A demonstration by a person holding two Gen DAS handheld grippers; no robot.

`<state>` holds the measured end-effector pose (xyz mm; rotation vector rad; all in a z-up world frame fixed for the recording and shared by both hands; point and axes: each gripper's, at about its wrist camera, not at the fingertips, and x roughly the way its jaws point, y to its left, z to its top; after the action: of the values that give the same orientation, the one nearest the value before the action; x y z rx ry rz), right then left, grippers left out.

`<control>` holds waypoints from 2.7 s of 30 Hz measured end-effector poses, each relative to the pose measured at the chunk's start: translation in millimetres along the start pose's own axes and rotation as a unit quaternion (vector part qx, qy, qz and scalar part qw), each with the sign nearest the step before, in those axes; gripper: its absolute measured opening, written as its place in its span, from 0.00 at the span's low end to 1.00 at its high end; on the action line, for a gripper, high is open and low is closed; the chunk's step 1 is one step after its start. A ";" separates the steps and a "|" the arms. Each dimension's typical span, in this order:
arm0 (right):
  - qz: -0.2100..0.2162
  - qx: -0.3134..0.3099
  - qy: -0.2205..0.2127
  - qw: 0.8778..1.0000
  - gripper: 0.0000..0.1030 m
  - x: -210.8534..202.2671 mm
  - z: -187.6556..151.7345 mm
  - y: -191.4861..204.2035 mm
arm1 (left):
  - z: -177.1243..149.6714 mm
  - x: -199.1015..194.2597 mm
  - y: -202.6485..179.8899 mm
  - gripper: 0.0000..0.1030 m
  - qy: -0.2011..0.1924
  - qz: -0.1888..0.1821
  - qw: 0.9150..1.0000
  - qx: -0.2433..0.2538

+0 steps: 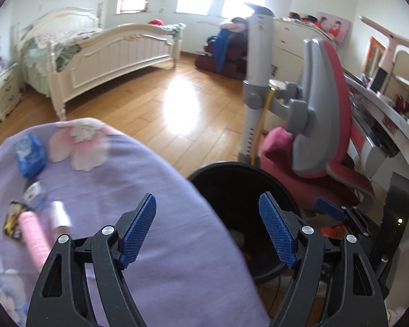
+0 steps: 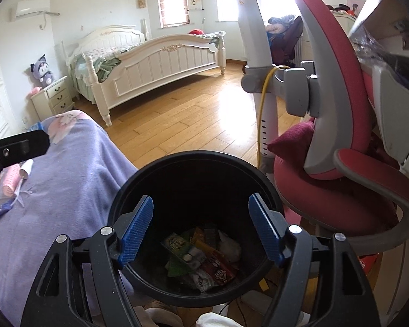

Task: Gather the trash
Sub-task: 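Move both open tools back over the table toward the remaining items, then grasp the gold snack wrapper with the left tool while the right grasps the pink hair roller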

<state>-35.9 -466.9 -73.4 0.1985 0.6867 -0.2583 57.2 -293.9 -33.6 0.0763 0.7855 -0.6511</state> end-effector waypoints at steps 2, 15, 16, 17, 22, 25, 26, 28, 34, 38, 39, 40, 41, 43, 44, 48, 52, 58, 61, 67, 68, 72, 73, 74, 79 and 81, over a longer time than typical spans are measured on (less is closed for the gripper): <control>0.007 -0.009 -0.005 1.000 0.70 -3.5 3.9 10.2 | -1.5 -13.2 19.6 0.75 -0.008 0.021 1.000 -0.013; 0.078 -0.093 -0.030 0.992 0.70 -22.1 25.0 105.3 | -43.0 -97.1 179.5 0.81 -0.033 0.172 0.970 -0.169; 0.083 -0.099 -0.029 0.991 0.70 -23.0 25.5 113.3 | -47.3 -102.1 188.0 0.81 -0.033 0.178 0.968 -0.176; 0.089 -0.105 -0.029 0.990 0.70 -23.3 26.0 121.0 | -52.0 -106.2 197.5 0.81 -0.032 0.183 0.966 -0.183; 0.109 -0.140 -0.028 0.984 0.70 -26.2 26.2 158.7 | -67.9 -122.1 234.8 0.81 -0.028 0.200 0.956 -0.211; 0.125 -0.150 -0.022 0.981 0.70 -25.6 25.3 174.9 | -72.4 -126.3 250.8 0.81 -0.027 0.206 0.953 -0.220; 0.130 -0.154 -0.019 0.979 0.70 -24.8 25.2 180.7 | -73.5 -127.2 254.8 0.81 -0.027 0.208 0.952 -0.223; 0.140 -0.163 -0.015 0.977 0.69 -24.6 24.9 191.9 | -74.8 -126.2 263.0 0.81 -0.024 0.214 0.950 -0.227; 0.184 -0.195 -0.001 0.963 0.69 -21.2 28.3 228.7 | -73.3 -117.5 289.4 0.81 -0.009 0.223 0.946 -0.235; 0.208 -0.216 0.018 0.954 0.64 -11.3 29.8 254.3 | -67.2 -104.3 300.5 0.81 0.002 0.218 0.948 -0.231; 0.213 -0.221 0.023 0.952 0.62 -9.0 29.9 259.8 | -64.7 -100.0 302.4 0.81 0.005 0.220 0.949 -0.228; 0.217 -0.225 0.027 0.949 0.62 -6.2 30.6 265.0 | -63.4 -97.3 304.1 0.81 0.007 0.219 0.949 -0.225; 0.221 -0.231 0.033 0.947 0.62 -3.0 30.9 270.8 | -61.6 -93.9 305.8 0.81 0.009 0.219 0.950 -0.223; 0.223 -0.241 0.042 0.944 0.62 3.5 30.2 280.2 | -59.0 -88.3 307.9 0.81 0.010 0.222 0.950 -0.221; 0.222 -0.246 0.047 0.942 0.61 7.4 29.7 283.9 | -57.8 -85.8 309.6 0.79 0.012 0.223 0.949 -0.221; 0.218 -0.258 0.071 0.938 0.53 21.6 26.6 292.7 | -56.5 -77.4 314.7 0.65 0.022 0.229 0.948 -0.220; 0.215 -0.260 0.091 0.937 0.45 32.0 22.6 294.4 | -55.6 -75.9 314.1 0.45 0.022 0.236 0.948 -0.211; 0.233 -0.250 0.100 0.935 0.29 29.4 21.1 289.0 | -59.8 -82.0 321.9 0.12 0.014 0.222 0.950 -0.221; 0.245 -0.236 0.089 0.936 0.29 18.1 22.7 280.8 | -64.7 -87.9 323.8 0.09 0.008 0.209 0.952 -0.222; 0.260 -0.202 0.061 0.942 0.29 -4.2 30.9 259.6 | -66.5 -105.1 300.5 0.08 -0.016 0.178 0.963 -0.203; 0.262 -0.195 0.057 0.943 0.29 -6.8 32.5 256.0 | -64.8 -107.3 293.3 0.08 -0.020 0.174 0.965 -0.197; 0.256 -0.173 0.033 0.951 0.29 -19.3 37.2 236.1 | -50.6 -112.8 255.8 0.08 -0.032 0.144 0.975 -0.167; 0.250 -0.169 0.027 0.953 0.29 -21.6 38.1 230.4 | -46.2 -112.9 242.6 0.08 -0.035 0.135 0.978 -0.155; 0.245 -0.163 0.022 0.955 0.29 -24.4 38.1 222.7 | -42.4 -112.6 230.3 0.08 -0.037 0.126 0.981 -0.146; 0.212 -0.128 0.005 0.969 0.29 -30.6 38.9 181.2 | -24.5 -102.0 161.8 0.08 -0.042 0.067 0.992 -0.095; 0.195 -0.108 0.000 0.975 0.29 -31.0 38.2 158.2 | -21.3 -93.9 137.9 0.08 -0.040 0.047 0.995 -0.079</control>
<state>11.1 -321.6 -9.4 0.1210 0.6553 0.1923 73.3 -128.4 -8.7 -0.0565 0.7480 -0.4975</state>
